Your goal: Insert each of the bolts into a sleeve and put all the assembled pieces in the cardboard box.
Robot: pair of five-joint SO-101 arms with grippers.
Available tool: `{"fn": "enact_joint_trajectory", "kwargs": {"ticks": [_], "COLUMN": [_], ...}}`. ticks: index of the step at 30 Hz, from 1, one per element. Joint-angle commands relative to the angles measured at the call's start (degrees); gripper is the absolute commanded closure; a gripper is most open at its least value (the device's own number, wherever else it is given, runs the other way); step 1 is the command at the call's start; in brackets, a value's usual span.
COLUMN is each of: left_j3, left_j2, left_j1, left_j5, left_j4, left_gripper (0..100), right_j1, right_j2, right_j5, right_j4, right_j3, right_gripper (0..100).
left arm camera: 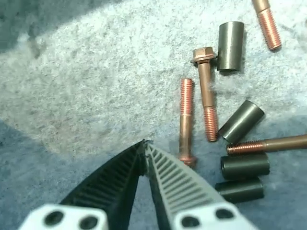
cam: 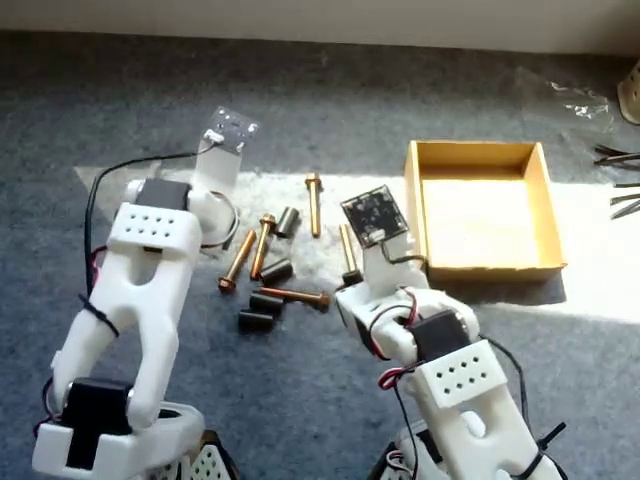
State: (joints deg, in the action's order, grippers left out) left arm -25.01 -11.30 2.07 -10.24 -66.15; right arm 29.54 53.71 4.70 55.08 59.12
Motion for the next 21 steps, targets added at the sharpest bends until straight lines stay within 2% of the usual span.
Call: {"fn": "enact_joint_trajectory", "kwargs": {"ticks": [1, 10, 14, 17, 21], "left_j3": [5.05, 12.35, 14.73, 17.27, 19.56], "left_j2": [2.59, 12.62, 17.45, 19.82, 21.76], "left_j1": [4.26, 6.11, 6.29, 6.11, 6.20], "left_j5": [4.13, 5.01, 8.18, 8.62, 8.62], "left_j4": [-1.23, -1.32, -1.23, -1.32, -1.32], "left_gripper": [99, 99, 98, 93, 92], "right_j1": [-0.75, -0.92, -1.01, -0.92, -1.01], "right_j2": [1.10, 1.19, 1.71, 6.20, 16.57], "right_j5": [-0.44, -0.70, -0.70, -0.53, -0.62], "right_j4": [-7.34, -14.37, -17.19, -18.33, -18.24], "right_j3": [3.12, 6.99, 8.84, 12.18, 17.45], "right_gripper": [99.5, 99.5, 99.5, 99.5, 99.5]}}
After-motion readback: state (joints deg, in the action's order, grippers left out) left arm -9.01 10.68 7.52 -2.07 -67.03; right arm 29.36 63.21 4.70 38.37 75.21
